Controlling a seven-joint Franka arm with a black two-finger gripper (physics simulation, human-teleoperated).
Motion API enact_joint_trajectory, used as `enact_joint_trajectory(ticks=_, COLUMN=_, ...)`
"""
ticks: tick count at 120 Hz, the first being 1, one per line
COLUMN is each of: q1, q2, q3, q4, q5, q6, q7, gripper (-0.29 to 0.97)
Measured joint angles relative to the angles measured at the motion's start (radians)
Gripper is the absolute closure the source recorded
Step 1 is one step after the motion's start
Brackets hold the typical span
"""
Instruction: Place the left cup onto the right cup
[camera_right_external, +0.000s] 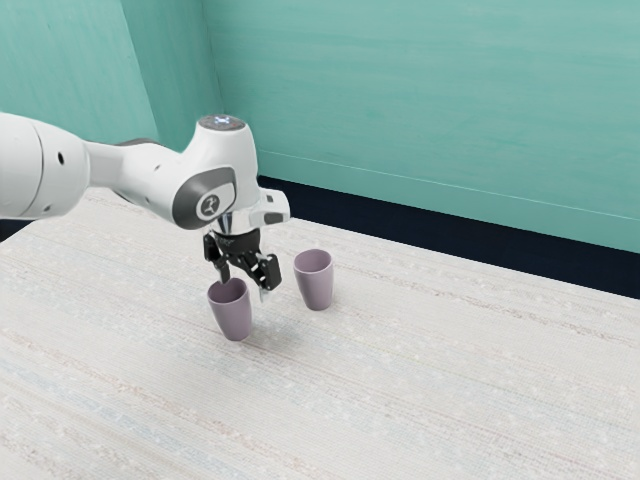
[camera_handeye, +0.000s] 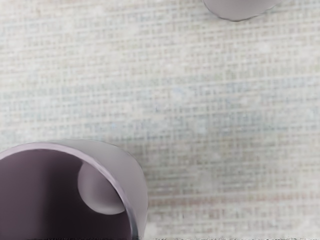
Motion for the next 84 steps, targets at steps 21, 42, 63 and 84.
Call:
enact_joint_trajectory(ticks=21, q1=0.001, q2=0.000, q3=0.000, q4=-0.014, q5=-0.001, q6=0.015, q7=-0.004, gripper=0.00)
enact_joint_trajectory(ticks=42, q1=0.002, q2=0.007, q3=0.000, q4=-0.019, q5=-0.001, q6=0.028, q7=-0.008, gripper=0.00)
enact_joint_trajectory(ticks=63, q1=0.001, q2=0.024, q3=0.001, q4=-0.019, q5=-0.001, q6=0.038, q7=-0.011, gripper=0.00)
enact_joint_trajectory(ticks=84, q1=0.001, q2=0.038, q3=0.001, q4=-0.019, q5=-0.001, q6=0.052, q7=-0.013, gripper=0.01)
